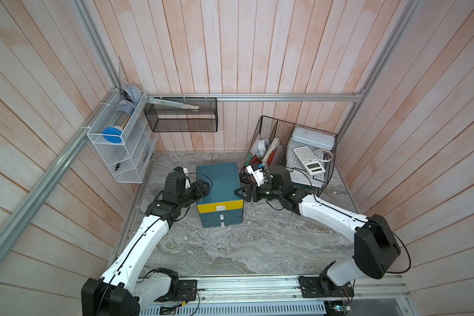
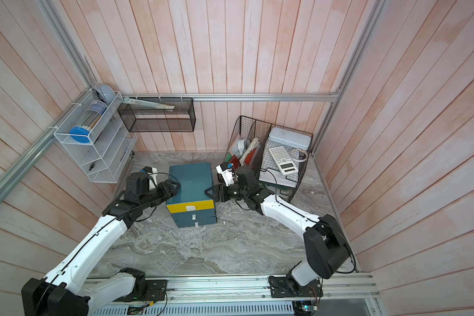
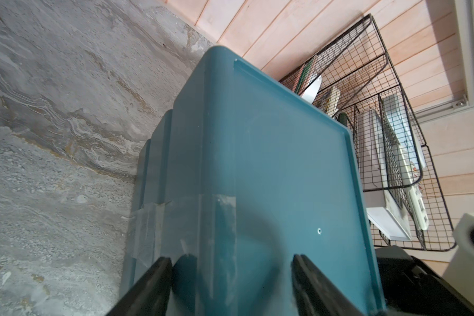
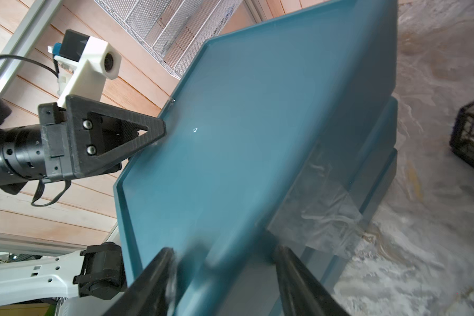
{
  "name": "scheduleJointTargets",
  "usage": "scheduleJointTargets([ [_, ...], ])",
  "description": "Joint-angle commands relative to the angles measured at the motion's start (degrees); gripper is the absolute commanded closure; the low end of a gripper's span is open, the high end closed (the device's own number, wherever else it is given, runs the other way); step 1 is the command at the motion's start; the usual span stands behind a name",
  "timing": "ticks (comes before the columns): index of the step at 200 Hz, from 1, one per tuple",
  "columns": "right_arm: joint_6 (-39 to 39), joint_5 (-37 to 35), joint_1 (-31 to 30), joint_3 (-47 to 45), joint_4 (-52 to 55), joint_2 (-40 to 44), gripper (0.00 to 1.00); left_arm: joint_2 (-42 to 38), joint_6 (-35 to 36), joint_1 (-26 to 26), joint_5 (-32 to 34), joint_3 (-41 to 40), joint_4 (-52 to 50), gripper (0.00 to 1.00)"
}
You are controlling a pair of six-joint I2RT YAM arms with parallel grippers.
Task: Put the bluetooth earphones in the drawer according to color
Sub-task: Move the storage box to the center of the board.
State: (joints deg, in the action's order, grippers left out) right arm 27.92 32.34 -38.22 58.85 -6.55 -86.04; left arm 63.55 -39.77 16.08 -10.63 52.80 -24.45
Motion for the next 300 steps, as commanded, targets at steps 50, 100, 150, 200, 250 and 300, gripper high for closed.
scheduleJointTargets([
  [50,-1.4,-7.8,-3.0,-5.9,2.8,11.2,0.28,-4.3,-4.0,5.0,-1.4,2.5,1.6,0.17],
  [100,-6.9,-24.8,-2.9,-5.4,12.3,22.5,0.02,-12.6,-3.2,4.9,7.9,9.0,-8.4,0.0],
  [150,-14.2,-40.7,-2.9,-13.3,12.8,38.0,0.02,-23.3,-5.1,5.0,16.8,9.3,-15.6,0.0],
  [200,-22.4,-50.6,-2.6,-26.1,6.1,47.9,0.02,-30.5,-5.4,5.0,17.9,-3.0,-8.8,0.0],
  [250,-22.0,-51.8,9.2,-40.4,-10.4,50.3,0.02,-26.9,2.5,4.6,22.8,-16.9,10.4,0.0],
  [300,-17.1,-33.4,31.3,-51.4,-29.1,48.5,0.02,-17.0,4.8,-12.1,18.2,-24.7,26.4,0.0],
])
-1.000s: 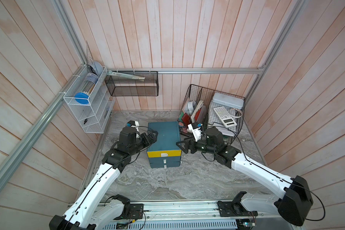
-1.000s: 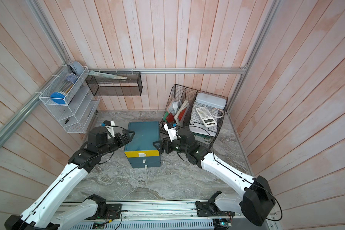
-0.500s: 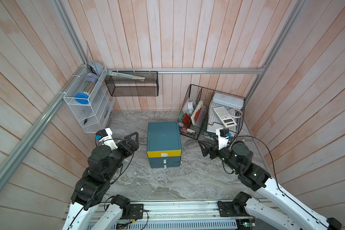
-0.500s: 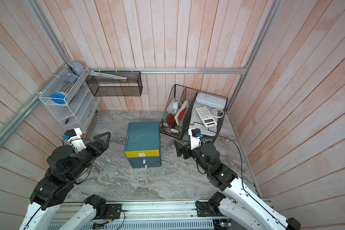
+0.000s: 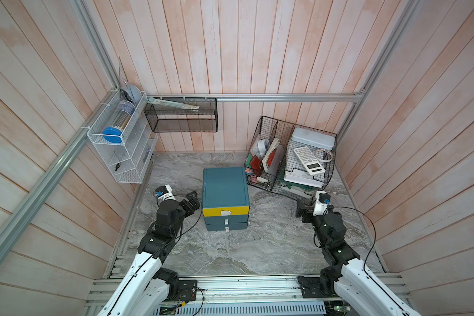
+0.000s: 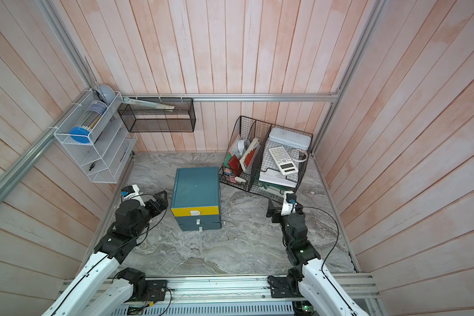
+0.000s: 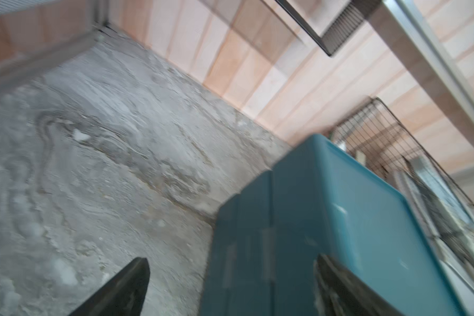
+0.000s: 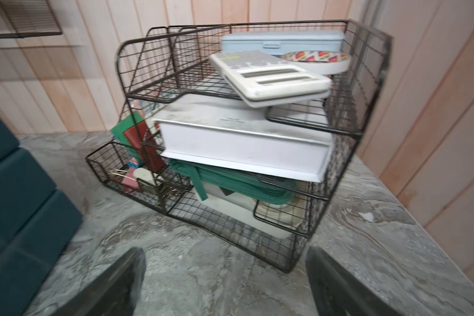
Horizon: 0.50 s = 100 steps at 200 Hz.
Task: Put the bluetooth earphones in the drawer according to color
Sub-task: Move the storage box to the center of the board.
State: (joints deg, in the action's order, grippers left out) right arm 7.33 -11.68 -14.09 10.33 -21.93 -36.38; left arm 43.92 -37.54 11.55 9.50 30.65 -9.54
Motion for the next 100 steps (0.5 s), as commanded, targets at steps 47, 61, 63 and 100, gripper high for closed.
scheduleJointTargets([
  [47,3.6,3.4,10.8,-5.9,-25.1,-9.8,0.02,5.8,10.2,-15.0,2.5,-9.2,23.3,0.0],
  [61,2.2,1.4,10.8,-6.3,-28.3,-12.9,0.02,6.5,12.9,-15.4,6.0,-11.2,26.8,0.0],
  [63,1.9,1.4,10.7,-6.2,-28.7,-13.3,0.02,6.7,13.3,-15.4,6.5,-11.5,27.4,0.0],
  [100,-0.3,0.2,10.8,-5.2,-33.9,-21.9,0.02,10.7,21.7,-16.8,6.3,-19.3,42.8,0.0],
])
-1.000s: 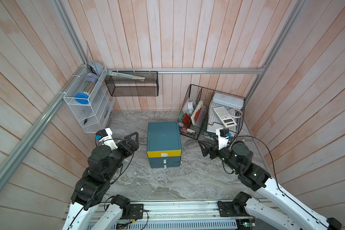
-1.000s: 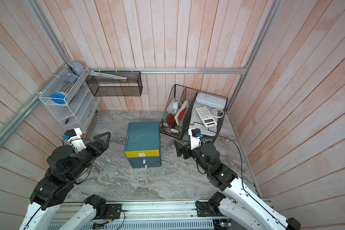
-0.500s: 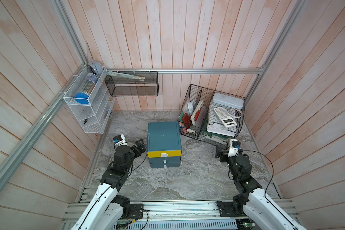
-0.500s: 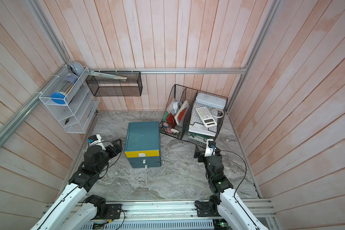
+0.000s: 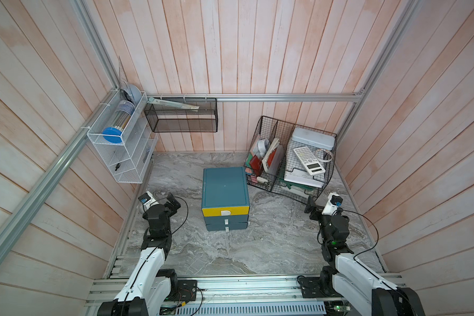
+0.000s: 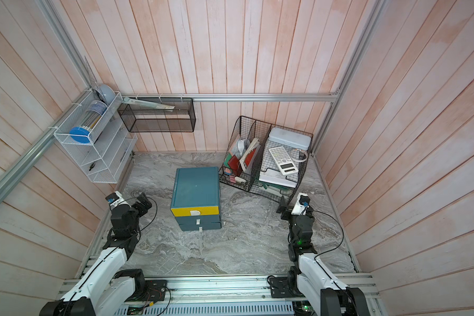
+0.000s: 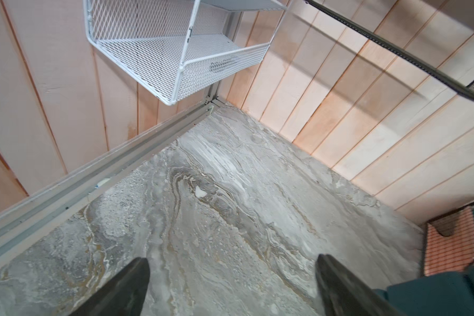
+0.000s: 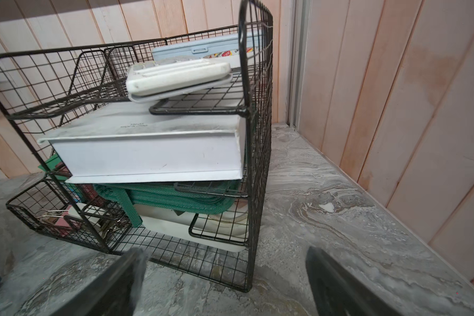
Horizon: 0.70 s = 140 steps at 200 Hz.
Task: Put the bluetooth earphones in the drawer according to color
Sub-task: Move the storage box to the center of the board, then reset both arms
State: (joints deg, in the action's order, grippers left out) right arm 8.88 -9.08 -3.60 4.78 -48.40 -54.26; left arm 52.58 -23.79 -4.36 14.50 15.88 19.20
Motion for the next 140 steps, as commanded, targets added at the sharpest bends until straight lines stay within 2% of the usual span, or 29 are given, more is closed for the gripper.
scheduleJointTargets([
  [1,-1.9,-2.5,0.3,0.4,-7.4,-4.2,0.02,2.1,8.2,-0.9,1.1,-4.9,14.7,0.0],
  [26,-3.3,-3.8,0.3,2.5,-9.4,-11.3,0.02,9.4,12.4,-1.4,-1.2,-11.0,33.8,0.0],
  [54,-3.6,-7.0,0.3,2.5,-20.0,-19.5,0.02,20.0,13.0,-1.9,-2.6,-5.0,36.3,0.0],
  [77,-6.8,-7.6,0.3,1.3,-26.4,-21.8,0.02,26.0,13.2,-2.1,-4.1,-2.6,40.8,0.0],
  [106,-9.3,-3.6,0.6,1.8,-31.2,-27.4,0.02,35.5,14.1,-2.0,-8.6,-4.4,54.0,0.0],
  [119,-10.6,-0.9,0.5,2.2,-34.8,-31.3,0.02,37.0,13.4,-2.1,-7.7,-5.4,57.7,0.0],
  [140,-11.1,-1.1,0.4,2.7,-39.8,-36.8,0.02,37.0,15.7,-2.1,-12.8,-3.7,54.5,0.0],
])
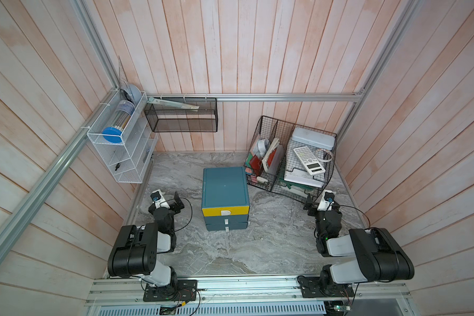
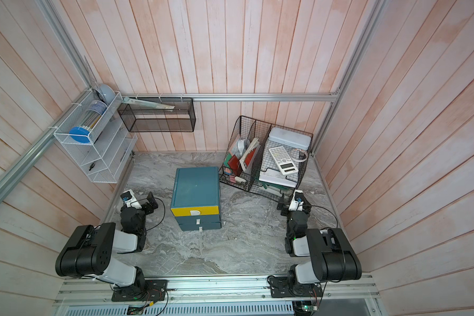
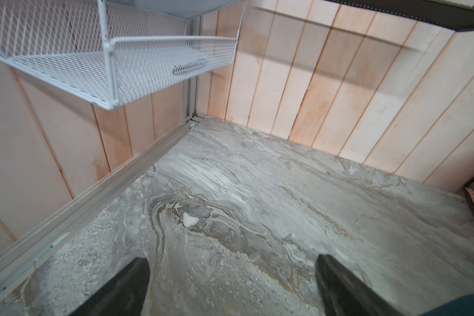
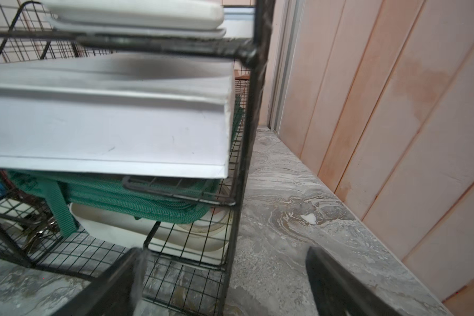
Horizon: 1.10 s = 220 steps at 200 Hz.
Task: Put the bluetooth earphones in the drawer according to color
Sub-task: Reset both arms
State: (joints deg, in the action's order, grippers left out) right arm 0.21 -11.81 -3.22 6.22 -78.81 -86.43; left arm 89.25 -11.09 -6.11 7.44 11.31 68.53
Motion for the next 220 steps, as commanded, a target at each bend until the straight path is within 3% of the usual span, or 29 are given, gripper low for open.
scheduleJointTargets([
  [1,-2.4,1.4,0.1,1.2,-9.4,-4.6,0.02,0.4,3.3,-0.4,-6.0,1.0,4.8,0.0],
  [16,-1.4,1.0,0.6,4.3,-0.4,-2.7,0.02,0.3,5.0,0.5,-6.5,4.3,-1.5,0.0],
  [38,1.2,4.5,3.4,6.2,3.2,-2.7,0.02,0.1,5.6,1.6,-4.0,4.5,-2.0,0.0],
  [220,1.3,4.5,3.5,5.9,2.1,-3.0,0.02,0.1,5.6,1.7,-3.9,4.4,-1.9,0.0],
])
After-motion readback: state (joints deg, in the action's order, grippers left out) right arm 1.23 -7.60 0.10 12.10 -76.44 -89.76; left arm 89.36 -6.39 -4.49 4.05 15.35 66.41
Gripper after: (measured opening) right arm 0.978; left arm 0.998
